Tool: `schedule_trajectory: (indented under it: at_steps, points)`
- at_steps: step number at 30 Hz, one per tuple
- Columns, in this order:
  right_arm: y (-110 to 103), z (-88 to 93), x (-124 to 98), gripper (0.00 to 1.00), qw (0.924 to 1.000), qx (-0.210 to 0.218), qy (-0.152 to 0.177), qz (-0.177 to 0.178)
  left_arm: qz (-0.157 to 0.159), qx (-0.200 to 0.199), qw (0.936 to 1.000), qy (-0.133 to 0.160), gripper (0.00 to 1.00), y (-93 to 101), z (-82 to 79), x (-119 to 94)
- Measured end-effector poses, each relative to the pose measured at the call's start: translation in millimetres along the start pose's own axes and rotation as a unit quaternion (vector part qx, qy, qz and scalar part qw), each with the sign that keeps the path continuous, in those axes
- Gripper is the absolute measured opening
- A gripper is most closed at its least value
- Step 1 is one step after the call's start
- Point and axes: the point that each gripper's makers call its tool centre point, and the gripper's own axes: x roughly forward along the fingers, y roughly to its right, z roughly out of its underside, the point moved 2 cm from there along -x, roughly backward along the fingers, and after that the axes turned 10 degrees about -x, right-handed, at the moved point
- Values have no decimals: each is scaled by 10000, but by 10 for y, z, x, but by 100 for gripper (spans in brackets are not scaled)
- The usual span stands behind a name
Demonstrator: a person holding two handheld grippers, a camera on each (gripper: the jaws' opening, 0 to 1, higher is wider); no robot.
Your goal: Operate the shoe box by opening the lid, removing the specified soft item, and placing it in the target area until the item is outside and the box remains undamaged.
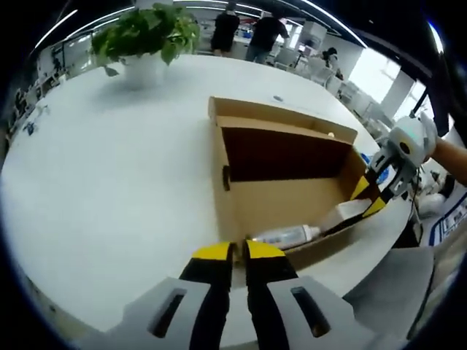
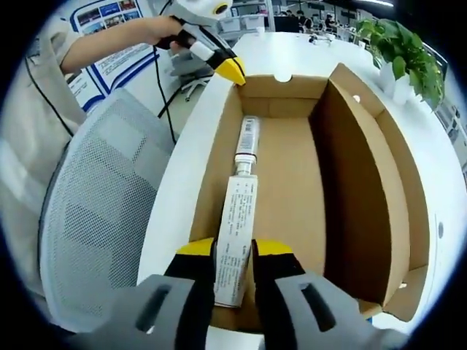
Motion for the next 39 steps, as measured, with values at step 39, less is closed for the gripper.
schedule_trajectory:
  at_steps: [39]
  points:
    - [72, -374, -694, 15, 9964, -407, 188, 726, -226, -119, 9997, 58, 2, -8, 13, -5]
